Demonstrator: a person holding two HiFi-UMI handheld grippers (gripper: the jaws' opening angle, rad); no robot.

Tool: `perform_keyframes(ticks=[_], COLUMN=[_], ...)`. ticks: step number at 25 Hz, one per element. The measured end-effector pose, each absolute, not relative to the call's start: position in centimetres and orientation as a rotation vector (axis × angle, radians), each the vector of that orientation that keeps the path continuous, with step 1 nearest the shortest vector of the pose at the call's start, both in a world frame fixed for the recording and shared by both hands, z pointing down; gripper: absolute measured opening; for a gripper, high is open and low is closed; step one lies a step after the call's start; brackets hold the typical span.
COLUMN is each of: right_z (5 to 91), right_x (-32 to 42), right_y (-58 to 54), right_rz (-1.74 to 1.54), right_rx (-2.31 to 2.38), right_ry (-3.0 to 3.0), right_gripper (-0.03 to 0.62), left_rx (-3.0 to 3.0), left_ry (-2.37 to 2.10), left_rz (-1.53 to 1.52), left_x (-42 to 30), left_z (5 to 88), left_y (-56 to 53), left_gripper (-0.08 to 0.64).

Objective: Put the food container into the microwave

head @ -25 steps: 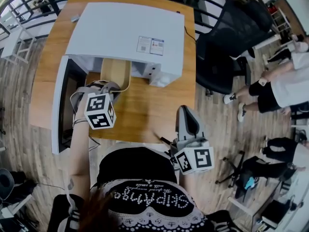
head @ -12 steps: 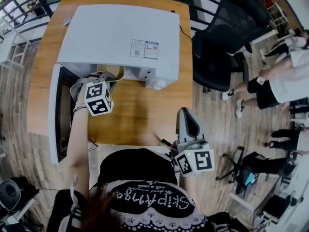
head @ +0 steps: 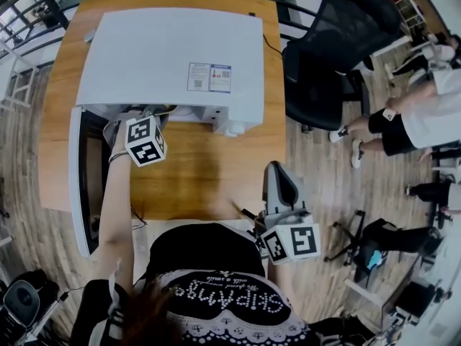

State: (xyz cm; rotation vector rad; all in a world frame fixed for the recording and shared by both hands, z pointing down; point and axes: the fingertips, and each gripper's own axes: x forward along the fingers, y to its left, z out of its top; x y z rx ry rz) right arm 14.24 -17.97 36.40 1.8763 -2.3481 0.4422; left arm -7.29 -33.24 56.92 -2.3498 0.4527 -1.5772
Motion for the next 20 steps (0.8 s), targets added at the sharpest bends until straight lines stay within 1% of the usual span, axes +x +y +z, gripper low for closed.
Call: perform_keyframes(ticks=[16, 17, 18, 20], right_z=[36.64, 36.64, 36.64, 36.60], right_x=[13.28, 13.28, 13.30, 13.37], right_y=[-18.13, -18.10, -18.05, -17.97], right_rz=[0.455, 0.454, 0.453, 0.451], right_rx=[1.877, 1.877, 1.879, 1.884], right_ry=[-2.330, -2.329, -2.327, -2.322], right_gripper=[0.038, 0.038, 0.038, 0.038], left_rx=[-2.376, -2.360, -2.344, -2.335], left_ry=[0.455, 0.464, 0.470, 0.475], left_rz=[-1.575, -1.572, -1.572, -1.576], left_x=[-7.05, -7.04, -7.05, -7.07], left_z=[57.74, 57.76, 57.81, 58.00], left_y=[-34.08, -34.23, -34.33, -34.32], left_gripper=[0.047, 0.052, 0.071, 0.131])
